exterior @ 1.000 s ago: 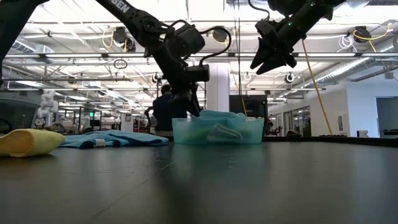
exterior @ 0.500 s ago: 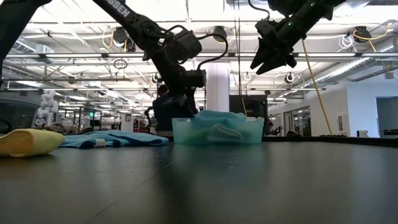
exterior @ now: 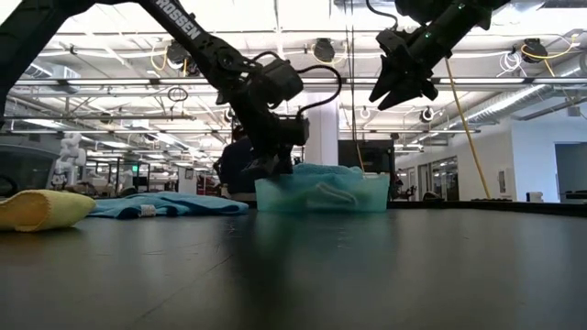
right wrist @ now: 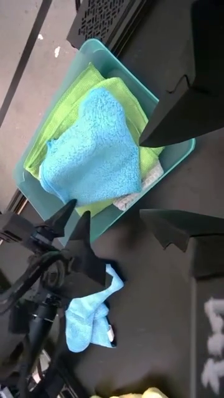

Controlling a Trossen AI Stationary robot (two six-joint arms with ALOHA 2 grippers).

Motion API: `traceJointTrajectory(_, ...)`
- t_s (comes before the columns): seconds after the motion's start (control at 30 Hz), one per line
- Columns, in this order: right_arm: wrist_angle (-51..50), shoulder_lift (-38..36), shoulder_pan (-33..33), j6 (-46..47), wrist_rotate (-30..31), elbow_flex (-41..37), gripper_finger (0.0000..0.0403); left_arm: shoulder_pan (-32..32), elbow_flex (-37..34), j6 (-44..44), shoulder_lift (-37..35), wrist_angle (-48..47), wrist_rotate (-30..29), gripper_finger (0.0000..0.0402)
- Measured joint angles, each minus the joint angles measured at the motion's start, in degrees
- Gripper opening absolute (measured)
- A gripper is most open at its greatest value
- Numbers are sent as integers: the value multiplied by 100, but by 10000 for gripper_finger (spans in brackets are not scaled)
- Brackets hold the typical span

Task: Fold microfiber towels
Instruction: Put the blue microfiber towel into the blue bin

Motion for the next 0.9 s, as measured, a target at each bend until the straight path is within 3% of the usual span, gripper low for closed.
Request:
traceJointTrajectory(0.3, -13, 1, 7, 58, -2, 0, 164, -45, -22, 92, 43, 603, -1063, 147)
traceJointTrajectory(0.57, -22, 2, 4, 38, 9, 0, 164, -51, -20, -307, 34, 441, -579, 147)
traceJointTrajectory(0.9, 2, 2, 4, 16, 17, 0, 164, 15, -17, -181, 36, 172, -233, 147)
